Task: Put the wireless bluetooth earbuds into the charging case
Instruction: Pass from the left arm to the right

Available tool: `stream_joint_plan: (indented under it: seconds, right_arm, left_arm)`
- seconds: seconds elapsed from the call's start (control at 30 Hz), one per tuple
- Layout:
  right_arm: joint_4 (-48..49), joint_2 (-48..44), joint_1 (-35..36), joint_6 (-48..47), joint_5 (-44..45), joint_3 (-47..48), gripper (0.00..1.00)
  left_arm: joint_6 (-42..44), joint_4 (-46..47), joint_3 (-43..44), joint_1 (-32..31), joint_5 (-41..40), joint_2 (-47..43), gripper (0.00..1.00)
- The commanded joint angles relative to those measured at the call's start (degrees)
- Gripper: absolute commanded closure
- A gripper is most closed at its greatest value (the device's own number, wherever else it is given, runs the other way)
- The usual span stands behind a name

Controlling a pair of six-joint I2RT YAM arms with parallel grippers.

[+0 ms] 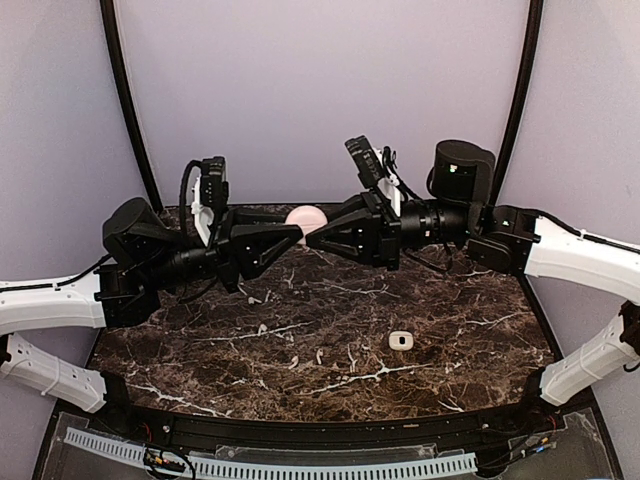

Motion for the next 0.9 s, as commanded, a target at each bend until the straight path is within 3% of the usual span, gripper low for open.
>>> stream_joint_plan:
  seconds: [0.0,0.07,0.27,0.4,0.87]
  right_arm:
    - [2.59,0.02,0.48,0.87,-1.81,0.47,0.9]
    - [1.72,-0.04,0.52,0.37,-1.28,0.68,0.97]
    - [-4.43,-0.76,0.51,-3.12,0.98,1.61,1.0]
    - [-9.12,-0.8,0.51,-5.54,2.37,2.25,1.0]
    - [-17.26,0.82,0.52,-9.36,3.53,5.63,1.0]
  left_arm:
    - [0.62,2.09,-0.79,0.28,-0.03,-0.23,1.0]
    - [0.69,1.47,-0.79,0.28,-0.27,-0.23,0.94]
    - [1.54,-3.74,-0.86,0.22,-3.04,-2.45,0.49]
    - [1.57,-6.19,-1.1,0.27,-4.94,-4.09,0.43]
    - [2.24,-12.37,3.46,0.23,-3.75,0.61,0.43]
